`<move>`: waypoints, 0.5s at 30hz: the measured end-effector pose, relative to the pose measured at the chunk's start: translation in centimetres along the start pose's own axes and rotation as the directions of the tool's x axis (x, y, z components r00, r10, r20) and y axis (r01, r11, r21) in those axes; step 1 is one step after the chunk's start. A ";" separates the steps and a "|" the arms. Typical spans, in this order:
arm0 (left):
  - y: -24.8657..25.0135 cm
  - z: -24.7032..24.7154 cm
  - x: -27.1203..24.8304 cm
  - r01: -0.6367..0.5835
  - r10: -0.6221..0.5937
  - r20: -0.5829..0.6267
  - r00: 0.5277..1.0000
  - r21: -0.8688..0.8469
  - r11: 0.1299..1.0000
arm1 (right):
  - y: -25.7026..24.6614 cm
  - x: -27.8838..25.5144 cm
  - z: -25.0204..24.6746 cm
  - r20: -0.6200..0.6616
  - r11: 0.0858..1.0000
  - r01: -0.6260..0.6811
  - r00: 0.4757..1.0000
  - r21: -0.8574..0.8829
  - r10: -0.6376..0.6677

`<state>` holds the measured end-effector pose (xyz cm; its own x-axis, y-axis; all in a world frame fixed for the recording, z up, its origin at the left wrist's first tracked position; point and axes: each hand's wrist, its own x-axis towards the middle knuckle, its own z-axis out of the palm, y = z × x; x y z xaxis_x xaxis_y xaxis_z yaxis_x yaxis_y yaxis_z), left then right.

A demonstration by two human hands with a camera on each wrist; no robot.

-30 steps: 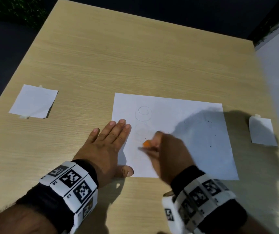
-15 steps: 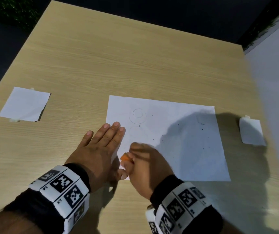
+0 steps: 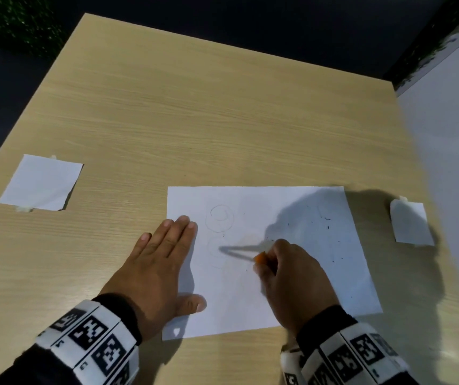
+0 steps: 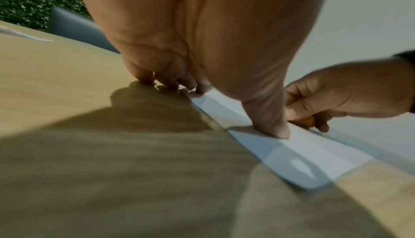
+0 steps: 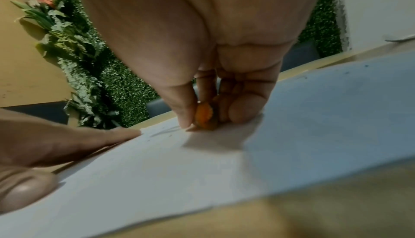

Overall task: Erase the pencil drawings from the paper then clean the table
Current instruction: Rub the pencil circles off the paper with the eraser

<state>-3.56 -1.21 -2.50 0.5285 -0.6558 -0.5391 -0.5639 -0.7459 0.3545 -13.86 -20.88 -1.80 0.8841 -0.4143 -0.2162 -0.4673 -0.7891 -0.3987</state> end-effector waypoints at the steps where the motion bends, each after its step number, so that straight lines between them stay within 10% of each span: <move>1: 0.0 0.1 0.2 0.006 -0.007 0.017 1.000 0.033 0.999 | -0.5 -0.1 0.5 -0.013 0.999 0.040 0.999 0.005 -0.040; 9: 0.9 0.1 0.5 0.114 -0.125 0.038 0.991 0.210 0.971 | -5.8 1.0 3.8 0.132 0.948 0.293 0.942 0.128 -0.309; 15: 0.5 0.0 0.2 0.084 -0.104 0.080 0.991 0.218 0.972 | -0.4 4.9 -0.7 -0.007 0.997 -0.075 0.997 -0.033 0.075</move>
<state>-3.73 -1.66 -2.43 0.5317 -0.5634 -0.6324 -0.6420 -0.7551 0.1330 -9.33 -22.94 -2.06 0.8468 -0.4750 -0.2393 -0.5316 -0.7705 -0.3517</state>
